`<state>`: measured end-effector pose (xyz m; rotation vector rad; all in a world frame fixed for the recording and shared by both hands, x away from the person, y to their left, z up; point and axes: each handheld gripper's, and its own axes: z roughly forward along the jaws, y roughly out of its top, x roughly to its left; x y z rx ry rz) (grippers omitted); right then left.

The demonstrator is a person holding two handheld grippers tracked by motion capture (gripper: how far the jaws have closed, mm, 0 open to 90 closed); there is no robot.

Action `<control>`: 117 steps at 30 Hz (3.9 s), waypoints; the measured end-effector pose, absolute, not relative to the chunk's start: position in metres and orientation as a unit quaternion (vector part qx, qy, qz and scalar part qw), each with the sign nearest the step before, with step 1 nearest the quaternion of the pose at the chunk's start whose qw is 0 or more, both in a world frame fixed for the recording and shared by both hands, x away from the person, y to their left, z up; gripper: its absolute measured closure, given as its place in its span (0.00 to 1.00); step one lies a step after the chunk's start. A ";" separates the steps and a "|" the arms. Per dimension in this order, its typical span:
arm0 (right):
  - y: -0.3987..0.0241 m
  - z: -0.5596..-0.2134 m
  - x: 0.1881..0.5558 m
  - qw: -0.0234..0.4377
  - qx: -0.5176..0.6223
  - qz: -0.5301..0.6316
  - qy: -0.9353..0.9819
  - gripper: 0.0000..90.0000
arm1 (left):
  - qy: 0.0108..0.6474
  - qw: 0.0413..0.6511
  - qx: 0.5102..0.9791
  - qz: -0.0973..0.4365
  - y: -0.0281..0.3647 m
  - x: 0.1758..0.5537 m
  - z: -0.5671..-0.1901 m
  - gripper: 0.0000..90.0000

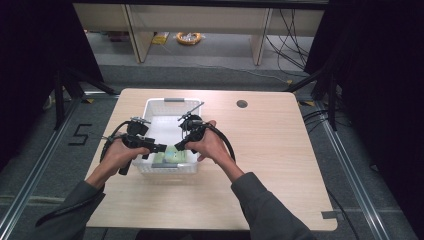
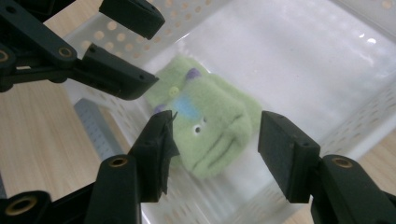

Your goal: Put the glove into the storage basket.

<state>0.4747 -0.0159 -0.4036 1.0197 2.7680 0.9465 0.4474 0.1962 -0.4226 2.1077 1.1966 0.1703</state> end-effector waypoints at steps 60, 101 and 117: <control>-0.153 -0.406 0.388 0.066 0.338 0.415 0.842 0.40 | 0.385 0.447 0.805 0.059 0.136 0.362 -0.423 0.22; -0.203 -0.460 0.339 0.051 0.365 0.403 0.838 0.33 | 0.364 0.421 0.829 0.045 0.135 0.316 -0.492 0.21; -0.212 -0.485 0.313 0.050 0.375 0.363 0.852 0.25 | 0.364 0.421 0.830 0.048 0.140 0.300 -0.501 0.20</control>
